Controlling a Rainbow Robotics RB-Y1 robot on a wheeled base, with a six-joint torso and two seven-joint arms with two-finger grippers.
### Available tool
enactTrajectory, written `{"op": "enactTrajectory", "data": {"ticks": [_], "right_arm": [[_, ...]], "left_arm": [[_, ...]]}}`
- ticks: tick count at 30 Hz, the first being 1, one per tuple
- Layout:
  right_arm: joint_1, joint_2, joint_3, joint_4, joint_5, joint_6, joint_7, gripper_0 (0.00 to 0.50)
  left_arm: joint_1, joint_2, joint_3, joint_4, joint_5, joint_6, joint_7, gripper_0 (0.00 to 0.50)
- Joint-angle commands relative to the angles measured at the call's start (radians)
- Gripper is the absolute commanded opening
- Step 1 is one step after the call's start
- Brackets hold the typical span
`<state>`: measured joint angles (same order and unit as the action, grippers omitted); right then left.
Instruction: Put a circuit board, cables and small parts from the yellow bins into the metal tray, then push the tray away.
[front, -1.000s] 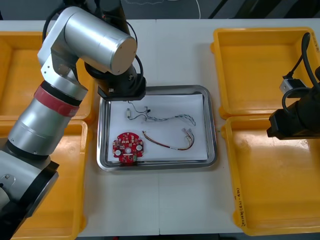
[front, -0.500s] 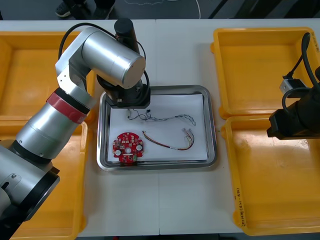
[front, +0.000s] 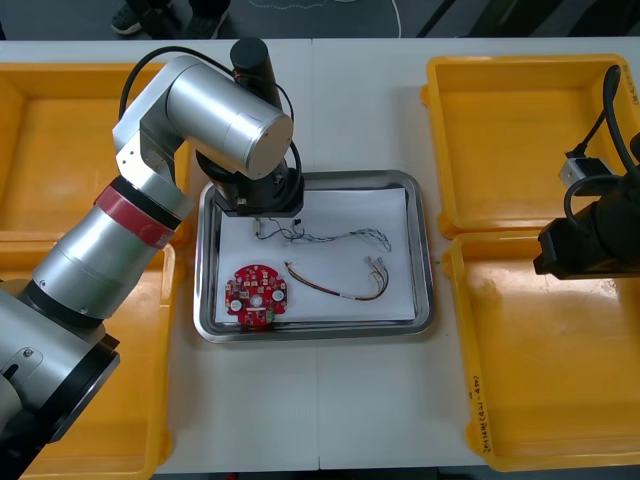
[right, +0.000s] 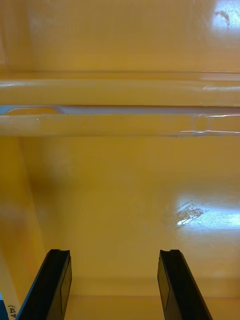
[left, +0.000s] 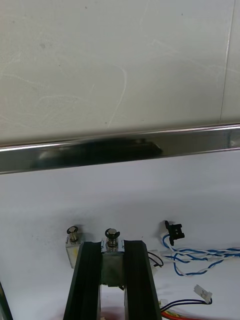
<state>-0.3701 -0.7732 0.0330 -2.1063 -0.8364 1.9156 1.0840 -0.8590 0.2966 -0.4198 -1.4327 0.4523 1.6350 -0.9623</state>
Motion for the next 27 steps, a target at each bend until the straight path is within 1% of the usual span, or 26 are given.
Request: {"op": "enactTrajectory", "data": {"ticks": [1,3,4,5,6,7,8,9,11,15,20,27], "right_arm": [[0.005,0.000,-0.028,-0.027,0.005,0.004,-0.044,0.500],[0.005,0.000,-0.028,-0.027,0.005,0.004,-0.044,0.500],[0.005,0.000,-0.028,-0.027,0.005,0.004,-0.044,0.500],[0.005,0.000,-0.028,-0.027,0.005,0.004,-0.044,0.500],[0.005,0.000,-0.028,-0.027,0.005,0.004,-0.044,0.500],[0.005,0.000,-0.028,-0.027,0.005,0.004,-0.044,0.500],[0.005,0.000,-0.028,-0.027,0.005,0.004,-0.044,0.500],[0.005,0.000,-0.028,-0.027,0.005,0.004,-0.044,0.500],[0.005,0.000,-0.028,-0.027,0.005,0.004,-0.044,0.500],[0.005,0.000,-0.028,-0.027,0.005,0.004,-0.044,0.500],[0.005,0.000,-0.028,-0.027,0.005,0.004,-0.044,0.500],[0.005,0.000,-0.028,-0.027,0.005,0.004,-0.044,0.500]], "left_arm": [[-0.008,-0.020,-0.019,-0.017,0.009,0.008,0.047,0.005],[-0.005,-0.020,-0.019,-0.017,0.009,0.008,0.043,0.044],[-0.002,-0.020,-0.019,-0.017,0.009,0.008,0.042,0.088],[0.000,-0.019,-0.019,-0.017,0.011,0.008,0.040,0.194],[0.001,-0.019,-0.019,-0.018,0.011,0.008,0.040,0.243],[0.003,-0.020,-0.019,-0.021,0.011,0.009,0.039,0.330],[0.006,-0.020,-0.019,-0.025,0.009,0.009,0.039,0.363],[0.011,-0.019,-0.019,-0.029,0.008,0.009,0.039,0.441],[0.018,-0.017,-0.019,-0.038,0.006,0.011,0.037,0.500],[0.020,-0.010,-0.019,-0.049,0.005,0.020,0.037,0.500],[0.018,0.019,-0.016,-0.087,0.016,0.051,0.037,0.500],[0.018,0.081,0.042,-0.202,0.049,0.144,0.037,0.500]]}}
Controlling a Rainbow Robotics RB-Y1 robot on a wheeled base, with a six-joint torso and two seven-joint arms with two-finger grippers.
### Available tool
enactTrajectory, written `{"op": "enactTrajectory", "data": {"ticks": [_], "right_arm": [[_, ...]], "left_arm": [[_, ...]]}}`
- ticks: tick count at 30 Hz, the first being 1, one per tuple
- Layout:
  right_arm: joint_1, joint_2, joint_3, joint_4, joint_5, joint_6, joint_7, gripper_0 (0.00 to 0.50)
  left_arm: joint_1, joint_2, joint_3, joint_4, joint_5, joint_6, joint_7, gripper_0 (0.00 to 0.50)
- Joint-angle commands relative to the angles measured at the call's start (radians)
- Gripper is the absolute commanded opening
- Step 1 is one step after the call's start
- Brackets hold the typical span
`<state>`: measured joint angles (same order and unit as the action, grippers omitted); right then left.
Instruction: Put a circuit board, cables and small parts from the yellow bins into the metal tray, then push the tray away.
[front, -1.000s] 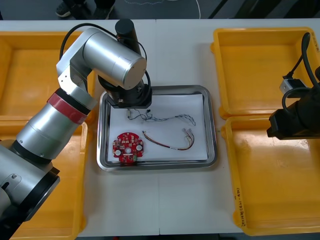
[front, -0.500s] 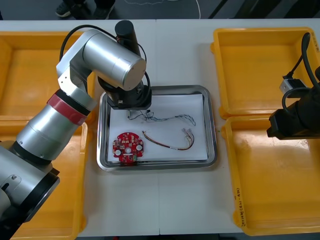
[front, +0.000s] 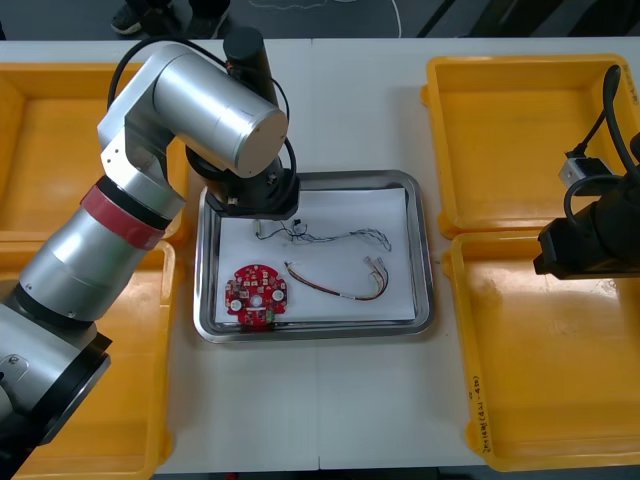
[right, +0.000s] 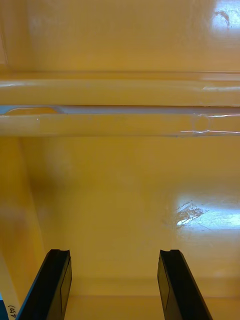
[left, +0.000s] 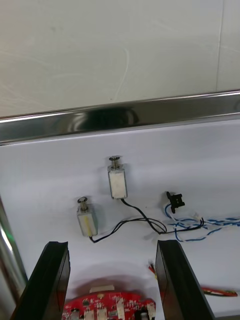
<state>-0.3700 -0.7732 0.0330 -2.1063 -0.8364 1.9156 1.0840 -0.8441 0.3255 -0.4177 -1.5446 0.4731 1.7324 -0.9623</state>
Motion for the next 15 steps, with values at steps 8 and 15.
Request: {"op": "enactTrajectory", "data": {"ticks": [8,15], "right_arm": [[0.005,0.000,-0.028,-0.027,0.005,0.004,-0.044,0.500],[0.005,0.000,-0.028,-0.027,0.005,0.004,-0.044,0.500]], "left_arm": [[0.005,0.136,0.128,-0.223,0.099,0.161,0.034,0.500],[0.004,0.199,0.234,-0.290,0.162,0.187,0.024,0.500]]}}
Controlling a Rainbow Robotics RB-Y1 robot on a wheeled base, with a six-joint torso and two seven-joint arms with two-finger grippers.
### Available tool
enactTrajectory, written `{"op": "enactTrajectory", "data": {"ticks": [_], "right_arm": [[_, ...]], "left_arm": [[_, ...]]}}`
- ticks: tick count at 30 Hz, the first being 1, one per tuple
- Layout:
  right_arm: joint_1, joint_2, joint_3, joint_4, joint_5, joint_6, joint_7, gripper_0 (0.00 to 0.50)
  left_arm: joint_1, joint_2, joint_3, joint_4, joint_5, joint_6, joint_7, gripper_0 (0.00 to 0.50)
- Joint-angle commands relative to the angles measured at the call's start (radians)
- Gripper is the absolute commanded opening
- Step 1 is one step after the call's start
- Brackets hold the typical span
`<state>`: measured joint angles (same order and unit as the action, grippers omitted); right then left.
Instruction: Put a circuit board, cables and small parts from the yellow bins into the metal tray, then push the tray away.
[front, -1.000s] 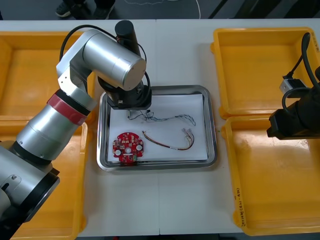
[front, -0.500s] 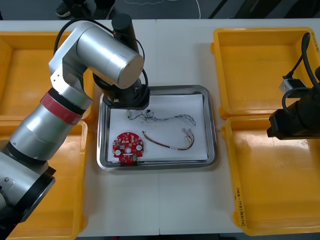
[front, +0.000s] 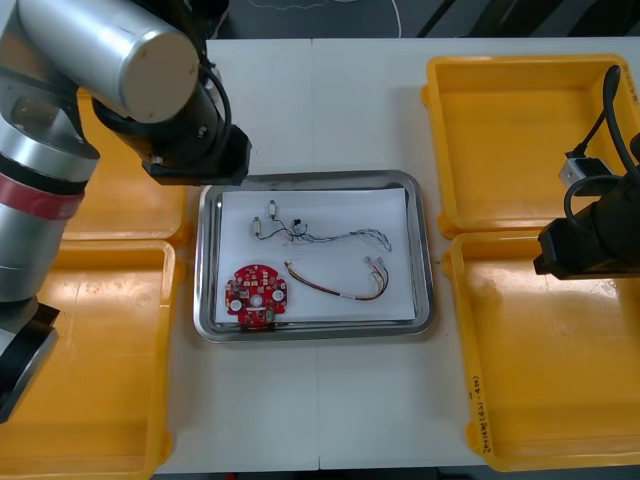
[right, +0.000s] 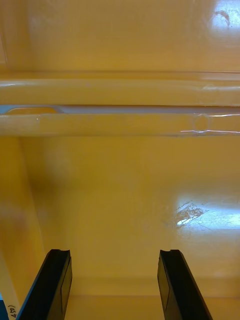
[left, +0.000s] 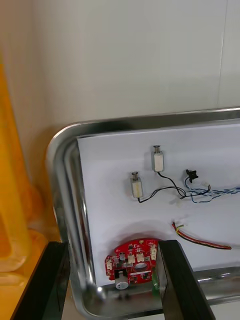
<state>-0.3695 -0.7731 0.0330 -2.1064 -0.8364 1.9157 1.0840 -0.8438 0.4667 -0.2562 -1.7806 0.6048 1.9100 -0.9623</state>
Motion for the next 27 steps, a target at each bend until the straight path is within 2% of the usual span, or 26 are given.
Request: {"op": "enactTrajectory", "data": {"ticks": [1,16,24,27], "right_arm": [[0.004,0.000,-0.028,-0.027,0.005,0.004,-0.044,0.500],[0.004,0.000,-0.028,-0.027,0.005,0.004,-0.044,0.500],[0.004,0.000,-0.028,-0.027,0.005,0.004,-0.044,0.500],[0.004,0.000,-0.028,-0.027,0.005,0.004,-0.044,0.500]], "left_arm": [[0.003,0.078,0.097,-0.062,0.053,0.010,0.019,0.500],[0.005,0.291,0.193,-0.026,0.207,0.010,-0.032,0.500],[0.008,0.402,0.196,0.076,0.265,0.010,-0.188,0.500],[0.035,0.444,0.196,0.095,0.293,0.010,-0.242,0.500]]}}
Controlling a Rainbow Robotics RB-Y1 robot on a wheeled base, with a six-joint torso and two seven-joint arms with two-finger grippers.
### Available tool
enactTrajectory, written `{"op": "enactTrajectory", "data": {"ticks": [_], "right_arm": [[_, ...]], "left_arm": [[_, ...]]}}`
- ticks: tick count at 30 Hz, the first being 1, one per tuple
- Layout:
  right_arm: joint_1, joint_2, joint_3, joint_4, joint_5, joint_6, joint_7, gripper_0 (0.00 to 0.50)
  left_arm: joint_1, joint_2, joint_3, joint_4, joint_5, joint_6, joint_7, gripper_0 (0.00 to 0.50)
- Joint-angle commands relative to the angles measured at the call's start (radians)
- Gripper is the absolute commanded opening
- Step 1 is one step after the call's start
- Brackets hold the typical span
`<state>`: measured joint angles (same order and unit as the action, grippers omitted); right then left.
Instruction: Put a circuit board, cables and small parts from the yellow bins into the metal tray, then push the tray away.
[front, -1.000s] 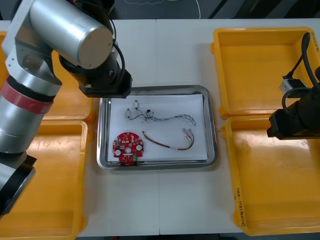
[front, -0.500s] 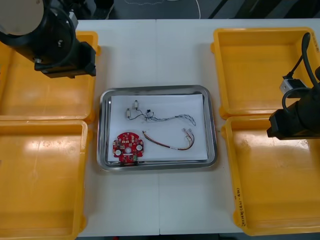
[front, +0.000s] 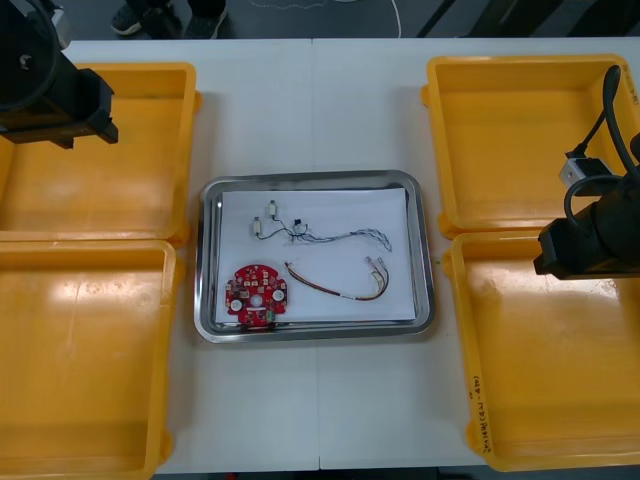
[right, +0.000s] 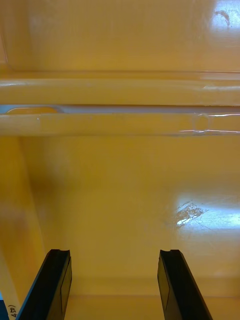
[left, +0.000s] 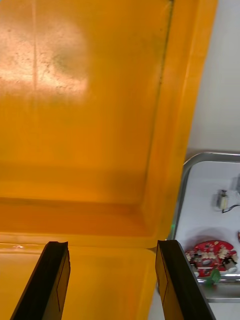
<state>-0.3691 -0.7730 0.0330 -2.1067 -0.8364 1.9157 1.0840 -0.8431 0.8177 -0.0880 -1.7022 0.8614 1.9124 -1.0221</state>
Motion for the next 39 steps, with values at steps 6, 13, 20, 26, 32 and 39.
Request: {"op": "enactTrajectory", "data": {"ticks": [6,13,20,26,32,39], "right_arm": [[0.004,0.000,-0.028,-0.027,0.005,0.004,-0.044,0.500],[0.004,0.000,-0.028,-0.027,0.005,0.004,-0.044,0.500],[0.047,-0.008,-0.005,-0.006,-0.001,0.004,-0.042,0.500],[0.048,-0.075,0.013,0.011,-0.082,-0.080,-0.038,0.500],[0.002,-0.081,0.016,-0.015,-0.136,-0.047,-0.015,0.500],[-0.077,-0.077,0.087,-0.058,-0.139,-0.046,0.215,0.500]], "left_arm": [[0.139,0.132,0.076,0.009,0.056,0.007,-0.283,0.500],[0.294,0.141,0.165,-0.073,0.062,0.007,-0.342,0.500],[0.406,0.140,0.234,-0.157,0.065,0.007,-0.340,0.500],[0.475,0.140,0.290,-0.214,0.079,0.007,-0.345,0.500],[0.522,0.140,0.327,-0.252,0.096,0.007,-0.354,0.500],[0.576,0.140,0.376,-0.297,0.113,0.007,-0.357,0.500]]}}
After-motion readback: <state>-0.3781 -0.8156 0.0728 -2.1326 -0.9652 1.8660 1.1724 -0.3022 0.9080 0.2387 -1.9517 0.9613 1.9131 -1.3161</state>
